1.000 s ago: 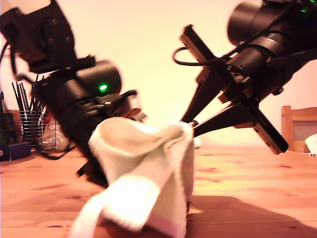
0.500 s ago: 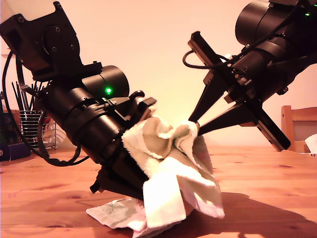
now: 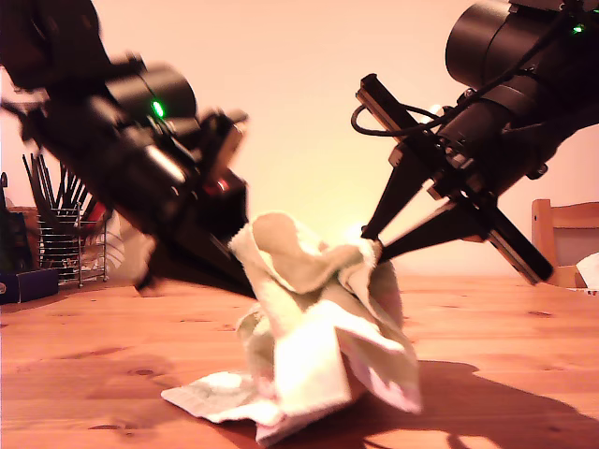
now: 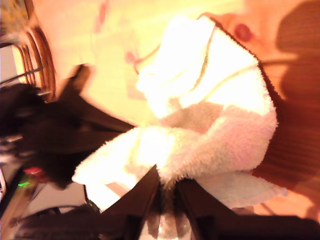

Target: Fold the tea towel in front of you. After folding it, place it to the right side.

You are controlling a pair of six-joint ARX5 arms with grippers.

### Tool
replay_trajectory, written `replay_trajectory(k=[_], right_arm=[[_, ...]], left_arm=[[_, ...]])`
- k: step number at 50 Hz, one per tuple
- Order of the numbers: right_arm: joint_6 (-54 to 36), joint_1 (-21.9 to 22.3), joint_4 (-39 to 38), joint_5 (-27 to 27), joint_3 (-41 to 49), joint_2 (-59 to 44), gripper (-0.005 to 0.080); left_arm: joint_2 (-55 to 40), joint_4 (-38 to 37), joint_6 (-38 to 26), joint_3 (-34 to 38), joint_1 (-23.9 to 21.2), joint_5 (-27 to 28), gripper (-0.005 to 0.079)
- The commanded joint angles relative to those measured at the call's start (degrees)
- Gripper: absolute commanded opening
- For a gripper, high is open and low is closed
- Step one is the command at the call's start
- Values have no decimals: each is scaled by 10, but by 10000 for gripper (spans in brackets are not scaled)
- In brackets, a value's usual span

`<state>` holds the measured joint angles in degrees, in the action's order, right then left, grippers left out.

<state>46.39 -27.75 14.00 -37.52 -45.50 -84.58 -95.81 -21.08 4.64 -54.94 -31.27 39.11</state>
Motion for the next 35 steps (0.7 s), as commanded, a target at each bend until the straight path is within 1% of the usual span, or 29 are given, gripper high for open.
replay_trajectory(k=[1, 4, 9, 11, 21, 27, 30, 34, 35], right_arm=[[7, 0, -12, 8, 4, 4, -12], [19, 0, -16, 11, 4, 1, -11], [35, 0, -25, 11, 4, -7, -12], [42, 0, -31, 11, 4, -12, -12], [76, -4, -63, 9, 4, -49, -12], [93, -8, -89, 5, -3, -76, -10], [94, -9, -99, 1, -10, -88, 6], [97, -12, -108, 2, -24, -99, 63], [97, -14, -112, 3, -29, -103, 95]], left_arm=[[7, -7, -11, 12, 6, -27, -21], [11, -16, -22, 12, 11, -50, -21], [11, -31, -29, 12, 17, -66, -21], [11, -33, -34, 12, 17, -82, -21], [11, -12, -36, 12, 17, -150, -21], [11, -2, -36, 12, 17, -152, -21], [11, -1, -36, 12, 17, -152, -21], [11, -2, -36, 12, 17, -140, -21], [12, -3, -36, 12, 17, -138, -21]])
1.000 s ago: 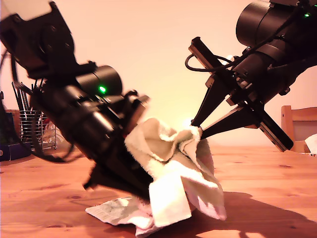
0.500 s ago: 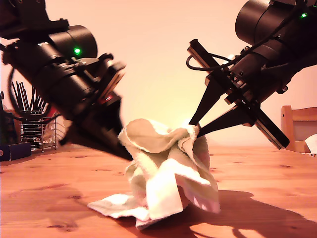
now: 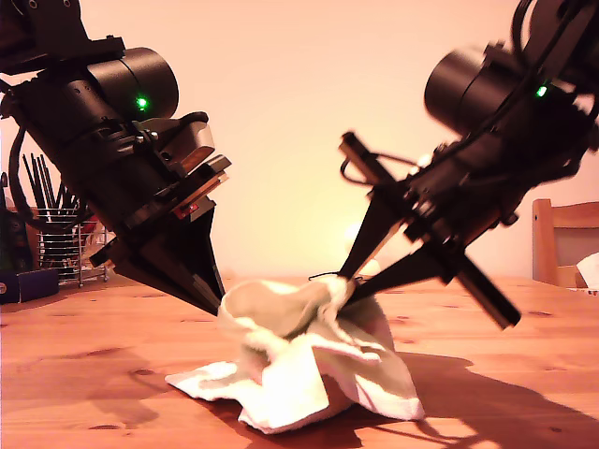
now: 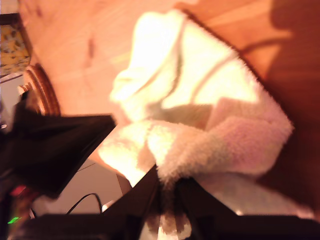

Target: Fold the tea towel in front of you. After folding it, place it to the right side.

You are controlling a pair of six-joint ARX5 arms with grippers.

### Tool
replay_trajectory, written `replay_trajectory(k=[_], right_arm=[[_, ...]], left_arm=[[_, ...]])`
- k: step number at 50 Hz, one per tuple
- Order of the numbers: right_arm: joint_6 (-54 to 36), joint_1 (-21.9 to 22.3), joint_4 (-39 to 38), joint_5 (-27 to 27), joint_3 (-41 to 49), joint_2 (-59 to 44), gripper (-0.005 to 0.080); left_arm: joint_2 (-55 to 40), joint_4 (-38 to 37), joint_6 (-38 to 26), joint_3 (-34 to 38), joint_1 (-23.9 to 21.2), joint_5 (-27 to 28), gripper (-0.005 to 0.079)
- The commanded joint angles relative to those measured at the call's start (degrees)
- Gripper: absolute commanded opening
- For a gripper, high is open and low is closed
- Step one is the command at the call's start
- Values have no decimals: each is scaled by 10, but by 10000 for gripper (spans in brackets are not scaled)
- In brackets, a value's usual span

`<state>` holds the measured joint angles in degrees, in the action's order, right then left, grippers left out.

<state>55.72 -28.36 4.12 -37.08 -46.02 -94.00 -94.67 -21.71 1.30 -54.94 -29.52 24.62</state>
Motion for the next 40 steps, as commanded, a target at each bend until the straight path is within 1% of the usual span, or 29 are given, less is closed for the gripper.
replay_trajectory(k=[1, 4, 6, 9, 18, 26, 40], right_arm=[[3, -8, -16, 1, -28, -11, 131], [6, -9, -24, 6, -40, -19, 215], [19, -9, -31, 9, -46, -23, 238], [33, -9, -39, 22, -56, -29, 247], [57, -9, -45, 48, -74, -32, 248], [103, -11, -82, 56, -78, -33, 248], [103, -27, -86, 64, -78, -33, 247]], left_arm=[[2, 3, -2, 12, 0, 9, -21], [3, 2, -2, 12, 0, 16, -21], [7, 2, -2, 12, 0, 21, -21], [11, 2, -2, 12, -1, 21, -21], [30, -12, 2, 12, 0, 22, -21], [51, -21, 2, 12, 0, 23, -21], [77, -23, 2, 12, 0, 22, -21]])
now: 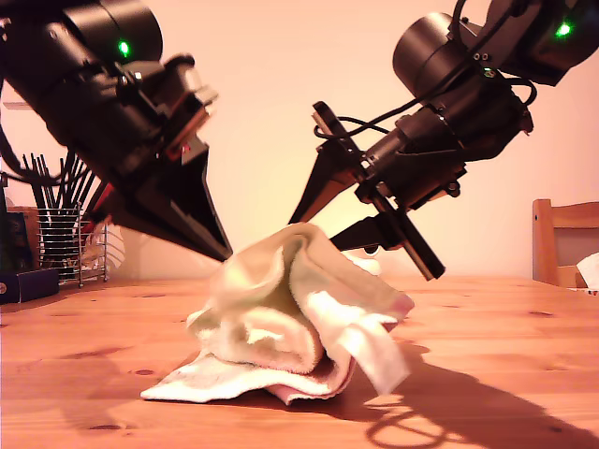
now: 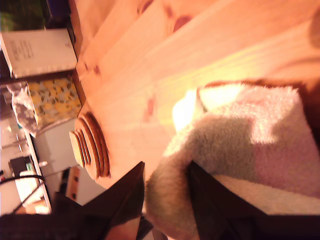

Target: Fold the tea towel in front of you. After folding it, place it to the right side.

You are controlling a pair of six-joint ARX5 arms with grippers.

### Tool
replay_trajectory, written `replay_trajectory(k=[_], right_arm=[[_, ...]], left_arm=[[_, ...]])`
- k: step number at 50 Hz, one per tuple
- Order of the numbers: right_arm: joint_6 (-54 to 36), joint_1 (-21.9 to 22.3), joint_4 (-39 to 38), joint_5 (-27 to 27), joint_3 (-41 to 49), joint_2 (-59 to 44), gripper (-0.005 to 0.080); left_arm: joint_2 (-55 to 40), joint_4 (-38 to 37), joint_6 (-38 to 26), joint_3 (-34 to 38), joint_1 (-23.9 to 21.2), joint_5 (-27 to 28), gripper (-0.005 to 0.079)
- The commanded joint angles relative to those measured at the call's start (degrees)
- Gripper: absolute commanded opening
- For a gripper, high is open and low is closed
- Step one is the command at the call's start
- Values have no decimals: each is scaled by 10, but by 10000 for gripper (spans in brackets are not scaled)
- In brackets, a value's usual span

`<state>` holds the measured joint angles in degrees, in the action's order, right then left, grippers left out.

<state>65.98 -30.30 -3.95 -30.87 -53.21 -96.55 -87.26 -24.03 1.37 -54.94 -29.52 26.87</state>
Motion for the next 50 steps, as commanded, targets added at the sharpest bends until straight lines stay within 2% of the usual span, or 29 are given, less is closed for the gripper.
replay_trajectory(k=[1, 7, 22, 37, 50], right_arm=[[0, -9, -5, 5, -6, -7, 248], [0, -15, -7, 15, -6, -7, 247], [3, -19, -24, 32, -6, -7, 247], [7, -25, -25, 27, -6, -7, 247], [7, -27, -22, 24, -6, -7, 247]], left_arm=[[3, 0, 1, 12, 0, -3, -21], [-3, 12, 0, 12, 0, -19, -21], [-57, 63, -3, 12, -1, -18, -21], [-108, 84, -3, 12, 0, -20, -21], [-167, 77, -1, 12, 0, -53, -21]])
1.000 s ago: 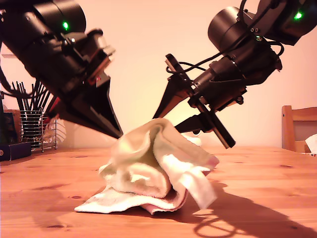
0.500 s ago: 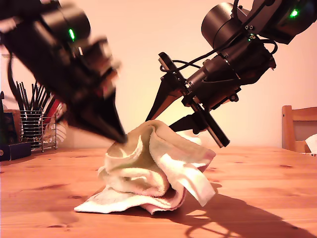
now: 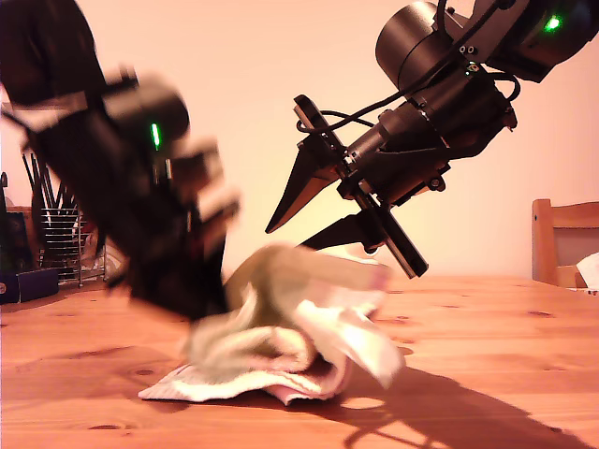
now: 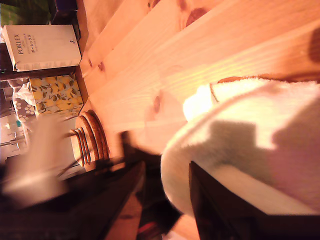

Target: Fold the tea towel in front of you. After folding it, place it to the right side.

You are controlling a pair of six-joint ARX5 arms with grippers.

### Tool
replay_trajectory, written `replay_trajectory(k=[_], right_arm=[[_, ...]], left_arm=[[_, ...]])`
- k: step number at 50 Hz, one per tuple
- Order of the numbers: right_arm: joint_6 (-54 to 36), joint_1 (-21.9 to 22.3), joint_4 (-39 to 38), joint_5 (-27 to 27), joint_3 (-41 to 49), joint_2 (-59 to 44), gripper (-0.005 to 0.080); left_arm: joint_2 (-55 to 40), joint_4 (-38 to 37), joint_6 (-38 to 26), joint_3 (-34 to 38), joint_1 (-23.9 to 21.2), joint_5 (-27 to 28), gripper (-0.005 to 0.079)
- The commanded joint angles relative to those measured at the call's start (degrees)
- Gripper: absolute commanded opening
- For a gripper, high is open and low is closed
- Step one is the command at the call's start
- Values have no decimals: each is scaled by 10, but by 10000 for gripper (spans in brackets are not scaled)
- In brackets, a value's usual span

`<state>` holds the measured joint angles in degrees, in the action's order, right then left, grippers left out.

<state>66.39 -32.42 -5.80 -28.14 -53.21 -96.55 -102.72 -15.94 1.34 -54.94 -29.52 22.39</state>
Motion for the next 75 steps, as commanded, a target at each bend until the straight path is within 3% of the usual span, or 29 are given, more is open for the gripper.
replay_trajectory(k=[1, 11, 18, 23, 33, 42, 48, 59, 75], right_arm=[[2, -6, -4, -3, -6, -7, 247], [-27, -5, 3, -21, -6, -7, 247], [-92, 0, 50, -56, -6, -7, 247], [-141, 14, 93, -57, -6, -7, 247], [-174, 59, 107, -51, -10, -7, 244], [-261, 79, 184, -51, -10, -7, 153], [-285, 75, 199, -41, -10, -7, -20], [-290, 36, 191, 2, -10, -7, -11], [-258, -14, 158, -2, -10, -7, -11]], left_arm=[[-15, -4, 0, 12, 1, -9, -21], [-20, -8, 1, 12, 2, -19, -21], [-20, -27, 1, 12, 4, -24, -21], [-20, -41, -2, 12, 12, -26, -21], [-20, -60, -12, 12, 26, -28, -21], [-20, -59, -14, 12, 34, -28, -21], [-20, -58, -14, 12, 35, -27, -21], [-20, -54, -14, 12, 35, -8, -21], [-20, -55, -2, 12, 35, 28, -21]])
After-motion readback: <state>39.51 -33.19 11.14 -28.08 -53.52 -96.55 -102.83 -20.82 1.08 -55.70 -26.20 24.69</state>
